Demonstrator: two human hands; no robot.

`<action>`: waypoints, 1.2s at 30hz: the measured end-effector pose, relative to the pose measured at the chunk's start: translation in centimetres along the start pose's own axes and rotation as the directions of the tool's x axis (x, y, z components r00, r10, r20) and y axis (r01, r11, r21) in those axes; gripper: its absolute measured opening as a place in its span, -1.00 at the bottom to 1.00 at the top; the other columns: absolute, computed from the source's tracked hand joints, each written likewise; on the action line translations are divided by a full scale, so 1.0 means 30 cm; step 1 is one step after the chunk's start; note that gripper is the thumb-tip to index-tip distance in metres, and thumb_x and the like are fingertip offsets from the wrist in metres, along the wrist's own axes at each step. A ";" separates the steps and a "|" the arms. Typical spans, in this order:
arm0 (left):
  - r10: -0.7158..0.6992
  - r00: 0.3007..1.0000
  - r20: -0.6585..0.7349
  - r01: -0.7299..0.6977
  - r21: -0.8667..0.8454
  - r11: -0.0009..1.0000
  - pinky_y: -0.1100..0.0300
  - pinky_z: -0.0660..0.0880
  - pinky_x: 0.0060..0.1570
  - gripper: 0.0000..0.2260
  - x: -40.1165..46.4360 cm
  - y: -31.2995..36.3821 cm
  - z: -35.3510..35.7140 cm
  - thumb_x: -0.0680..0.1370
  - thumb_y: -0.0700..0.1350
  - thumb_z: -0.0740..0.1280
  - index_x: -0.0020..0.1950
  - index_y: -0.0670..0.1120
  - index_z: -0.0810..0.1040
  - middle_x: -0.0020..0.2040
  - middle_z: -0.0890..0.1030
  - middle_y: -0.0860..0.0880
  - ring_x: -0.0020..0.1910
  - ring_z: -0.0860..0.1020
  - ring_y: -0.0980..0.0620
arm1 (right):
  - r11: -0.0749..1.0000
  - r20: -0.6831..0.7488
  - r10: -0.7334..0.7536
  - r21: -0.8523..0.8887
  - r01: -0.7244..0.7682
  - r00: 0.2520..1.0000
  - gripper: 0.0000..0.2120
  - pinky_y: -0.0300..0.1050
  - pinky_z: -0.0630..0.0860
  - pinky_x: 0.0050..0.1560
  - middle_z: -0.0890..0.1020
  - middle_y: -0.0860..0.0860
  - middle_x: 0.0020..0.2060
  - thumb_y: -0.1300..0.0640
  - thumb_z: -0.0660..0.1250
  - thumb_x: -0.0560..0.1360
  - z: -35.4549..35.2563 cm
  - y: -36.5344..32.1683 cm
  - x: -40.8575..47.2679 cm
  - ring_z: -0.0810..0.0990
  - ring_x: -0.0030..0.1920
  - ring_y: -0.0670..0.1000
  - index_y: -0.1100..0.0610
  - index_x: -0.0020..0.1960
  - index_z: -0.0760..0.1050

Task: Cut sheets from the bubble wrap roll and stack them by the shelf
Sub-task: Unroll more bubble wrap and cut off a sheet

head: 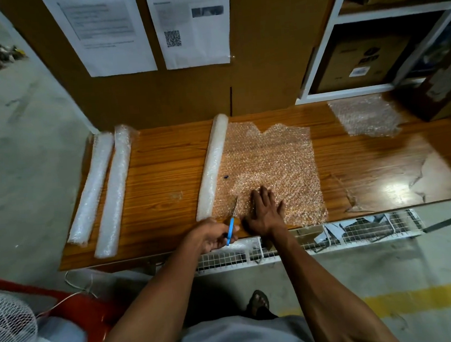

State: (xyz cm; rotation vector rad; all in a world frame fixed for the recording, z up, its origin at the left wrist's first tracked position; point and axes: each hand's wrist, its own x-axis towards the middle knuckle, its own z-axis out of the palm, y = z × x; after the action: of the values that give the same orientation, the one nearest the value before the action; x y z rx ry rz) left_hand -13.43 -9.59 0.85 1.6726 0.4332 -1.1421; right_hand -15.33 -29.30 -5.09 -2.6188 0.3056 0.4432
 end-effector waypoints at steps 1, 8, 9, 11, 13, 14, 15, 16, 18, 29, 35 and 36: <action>0.003 1.000 0.001 -0.003 -0.008 1.000 0.36 0.46 -0.49 -0.68 -0.001 0.004 -0.001 0.53 -0.17 0.52 0.17 -0.34 0.60 -0.11 0.70 -0.20 -0.37 0.56 0.11 | 1.000 -0.004 0.002 0.007 -0.002 1.000 -0.09 0.39 -0.37 0.55 -0.29 0.05 0.68 -0.36 0.19 0.60 0.001 0.000 0.007 -0.36 0.66 0.13 0.00 0.72 -0.16; -0.016 0.998 0.055 0.019 -0.053 0.998 0.09 0.67 -0.12 -0.64 -0.012 0.021 -0.008 0.51 -0.01 0.53 0.19 -0.20 0.61 0.10 0.73 -0.18 -0.09 0.70 0.03 | 0.998 0.068 0.018 -0.059 -0.014 0.997 -0.11 0.47 -0.31 0.56 -0.38 0.10 0.64 -0.34 0.18 0.63 -0.016 -0.019 0.022 -0.40 0.63 0.20 -0.02 0.71 -0.23; -0.026 0.997 0.068 0.030 -0.068 0.997 0.01 0.68 -0.05 -0.69 -0.016 0.023 -0.008 0.53 -0.01 0.52 0.15 -0.17 0.61 0.14 0.71 -0.18 -0.03 0.70 0.02 | 0.998 0.078 0.016 -0.066 -0.011 0.997 -0.10 0.47 -0.31 0.56 -0.40 0.10 0.63 -0.34 0.19 0.63 -0.017 -0.022 0.020 -0.42 0.63 0.20 -0.01 0.71 -0.25; -0.038 0.995 0.092 0.046 -0.085 0.995 -0.13 0.66 0.07 -0.74 -0.026 0.027 -0.008 0.55 -0.02 0.49 0.13 -0.15 0.59 0.18 0.69 -0.16 0.05 0.70 0.01 | 0.998 0.095 0.017 -0.064 -0.011 0.995 -0.07 0.45 -0.34 0.55 -0.43 0.10 0.62 -0.35 0.21 0.62 -0.021 -0.023 0.018 -0.44 0.62 0.20 -0.01 0.71 -0.27; -0.045 0.992 0.114 0.055 -0.089 0.995 -0.23 0.62 0.14 -0.72 -0.031 0.031 -0.008 0.56 -0.02 0.48 0.16 -0.15 0.57 0.21 0.67 -0.18 0.13 0.68 -0.01 | 0.998 0.096 0.016 -0.064 -0.010 0.995 -0.05 0.44 -0.37 0.55 -0.43 0.10 0.62 -0.34 0.23 0.61 -0.026 -0.024 0.015 -0.45 0.61 0.19 -0.02 0.71 -0.27; -0.048 0.991 0.128 0.059 -0.086 0.995 -0.27 0.60 0.15 -0.70 -0.029 0.034 -0.009 0.57 -0.02 0.48 0.19 -0.16 0.56 0.23 0.65 -0.18 0.16 0.67 -0.02 | 0.998 0.096 0.015 -0.064 -0.009 0.995 -0.05 0.44 -0.37 0.54 -0.42 0.11 0.62 -0.34 0.24 0.60 -0.029 -0.024 0.014 -0.44 0.61 0.19 -0.02 0.71 -0.26; -0.053 0.988 0.144 0.065 -0.077 0.995 -0.29 0.60 0.15 -0.66 -0.030 0.038 -0.009 0.56 0.00 0.48 0.23 -0.15 0.55 0.26 0.63 -0.19 0.19 0.65 -0.04 | 0.998 0.098 0.014 -0.063 -0.008 0.995 -0.04 0.45 -0.37 0.54 -0.42 0.11 0.63 -0.33 0.25 0.60 -0.034 -0.024 0.012 -0.44 0.62 0.19 -0.02 0.71 -0.26; -0.058 0.985 0.163 0.070 -0.065 0.995 -0.30 0.60 0.14 -0.62 -0.031 0.043 -0.009 0.55 0.04 0.48 0.25 -0.14 0.54 0.29 0.60 -0.19 0.22 0.63 -0.05 | 0.998 0.103 0.016 -0.063 -0.009 0.995 -0.03 0.45 -0.37 0.54 -0.42 0.11 0.63 -0.33 0.26 0.59 -0.040 -0.024 0.010 -0.44 0.62 0.19 -0.02 0.71 -0.27; -0.070 0.979 0.194 0.079 -0.041 0.996 -0.29 0.61 0.11 -0.59 -0.033 0.056 -0.007 0.54 0.10 0.48 0.27 -0.09 0.52 0.33 0.55 -0.21 0.28 0.57 -0.09 | 0.997 0.119 0.021 -0.070 -0.013 0.993 -0.02 0.46 -0.35 0.55 -0.42 0.11 0.63 -0.32 0.27 0.58 -0.047 -0.023 0.008 -0.43 0.62 0.18 -0.02 0.70 -0.28; -0.044 0.996 0.072 0.047 -0.039 0.998 0.05 0.65 -0.05 -0.64 -0.012 0.097 0.036 0.56 0.08 0.47 0.21 -0.13 0.58 0.21 0.62 -0.19 0.12 0.61 -0.06 | 0.996 0.120 0.018 -0.092 -0.007 0.993 -0.03 0.47 -0.39 0.50 -0.45 0.10 0.61 -0.35 0.24 0.58 -0.045 -0.010 0.030 -0.44 0.62 0.21 -0.07 0.69 -0.32; -0.016 1.000 0.019 0.017 -0.030 0.999 0.29 0.57 -0.29 -0.89 0.002 0.105 0.061 0.67 -0.13 0.32 0.02 -0.07 0.63 0.08 0.67 -0.17 -0.11 0.66 0.01 | 0.987 0.072 -0.079 -0.133 0.088 0.994 -0.25 0.51 -0.33 0.52 -0.37 0.09 0.64 -0.32 0.10 0.67 -0.048 0.015 0.058 -0.44 0.61 0.22 -0.21 0.69 -0.23; -0.009 1.000 0.013 0.010 -0.023 1.000 0.32 0.53 -0.35 -0.90 0.000 0.106 0.066 0.67 -0.15 0.32 0.02 -0.08 0.63 0.06 0.67 -0.18 -0.16 0.66 0.01 | 0.982 0.085 -0.090 -0.159 0.103 0.992 -0.25 0.52 -0.33 0.52 -0.38 0.10 0.64 -0.32 0.10 0.67 -0.046 0.021 0.063 -0.46 0.61 0.23 -0.21 0.69 -0.24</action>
State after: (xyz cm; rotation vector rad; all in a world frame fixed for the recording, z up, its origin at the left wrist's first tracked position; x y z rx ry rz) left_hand -12.03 -12.65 2.50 1.6440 0.4452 -1.1499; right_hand -13.43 -30.76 -4.87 -2.7517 0.1202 0.5563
